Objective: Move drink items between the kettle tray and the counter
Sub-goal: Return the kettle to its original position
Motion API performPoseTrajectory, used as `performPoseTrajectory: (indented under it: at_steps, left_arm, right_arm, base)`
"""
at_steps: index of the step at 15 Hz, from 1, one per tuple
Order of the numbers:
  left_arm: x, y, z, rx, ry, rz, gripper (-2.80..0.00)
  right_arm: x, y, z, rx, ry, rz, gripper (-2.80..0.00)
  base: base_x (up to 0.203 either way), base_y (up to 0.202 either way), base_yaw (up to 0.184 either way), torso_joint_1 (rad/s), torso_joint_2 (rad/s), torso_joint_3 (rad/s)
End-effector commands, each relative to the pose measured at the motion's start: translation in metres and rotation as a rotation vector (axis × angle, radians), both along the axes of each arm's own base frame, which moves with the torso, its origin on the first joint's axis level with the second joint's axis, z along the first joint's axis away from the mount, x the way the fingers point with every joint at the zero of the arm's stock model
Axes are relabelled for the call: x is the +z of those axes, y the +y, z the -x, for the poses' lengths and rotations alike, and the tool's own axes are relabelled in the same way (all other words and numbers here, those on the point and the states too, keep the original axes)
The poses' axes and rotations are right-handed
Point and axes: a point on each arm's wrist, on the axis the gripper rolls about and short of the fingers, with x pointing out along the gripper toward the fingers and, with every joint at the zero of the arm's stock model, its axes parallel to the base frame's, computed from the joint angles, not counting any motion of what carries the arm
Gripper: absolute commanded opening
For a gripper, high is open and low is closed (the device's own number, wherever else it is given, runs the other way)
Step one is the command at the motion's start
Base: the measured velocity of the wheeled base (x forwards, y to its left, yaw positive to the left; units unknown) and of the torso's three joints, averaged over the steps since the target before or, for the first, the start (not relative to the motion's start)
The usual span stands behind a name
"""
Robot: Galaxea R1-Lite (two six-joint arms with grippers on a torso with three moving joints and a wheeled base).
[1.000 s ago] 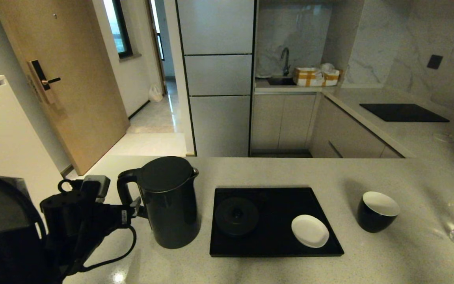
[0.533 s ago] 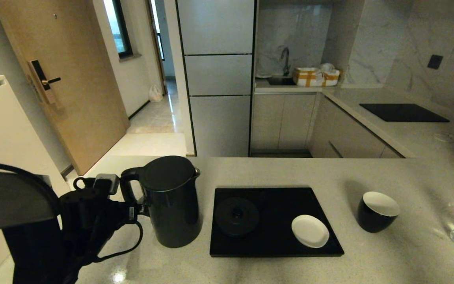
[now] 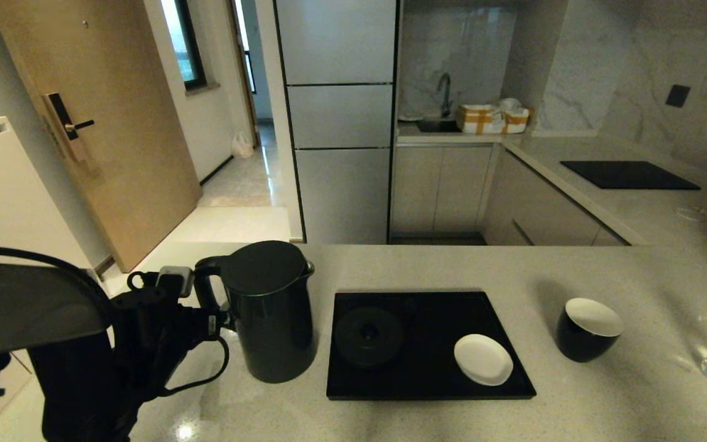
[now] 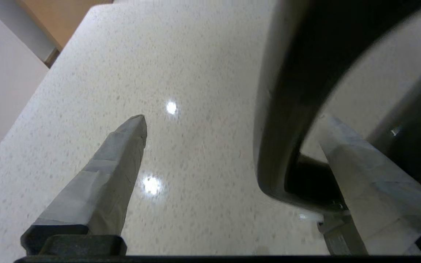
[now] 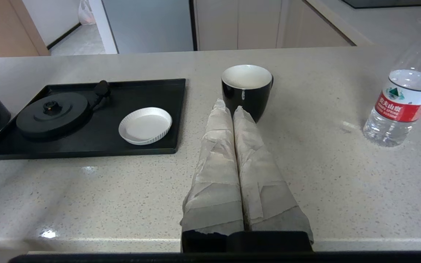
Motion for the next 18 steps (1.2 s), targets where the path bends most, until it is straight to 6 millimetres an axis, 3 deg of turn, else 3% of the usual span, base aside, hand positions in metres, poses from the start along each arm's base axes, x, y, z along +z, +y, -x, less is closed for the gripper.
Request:
performPoseTrajectory:
  at_steps: [1, 8, 15, 18]
  left_arm:
    - [0.0, 0.0, -0.004, 0.003, -0.013, 0.0, -2.8]
    - [-0.001, 0.0, -0.01, 0.027, -0.027, -0.005, -2.8]
    - [0.017, -0.012, 0.003, -0.021, -0.063, 0.016, -2.8]
    - [0.041, -0.024, 0.009, -0.046, -0.108, 0.071, -2.8]
  right_arm:
    - [0.0, 0.0, 0.0, 0.0, -0.001, 0.001, -2.8]
    - [0.0, 0.0, 0.0, 0.0, -0.001, 0.001, -2.8]
    - [0.0, 0.0, 0.0, 0.0, -0.001, 0.001, -2.8]
    - [0.0, 0.0, 0.0, 0.0, -0.002, 0.001, -2.8]
  base:
    - [0.0, 0.0, 0.0, 0.0, 0.0, 0.0]
    - [0.0, 0.0, 0.0, 0.0, 0.0, 0.0]
    - [0.0, 0.0, 0.0, 0.0, 0.0, 0.0]
    - [0.0, 0.0, 0.0, 0.0, 0.0, 0.0]
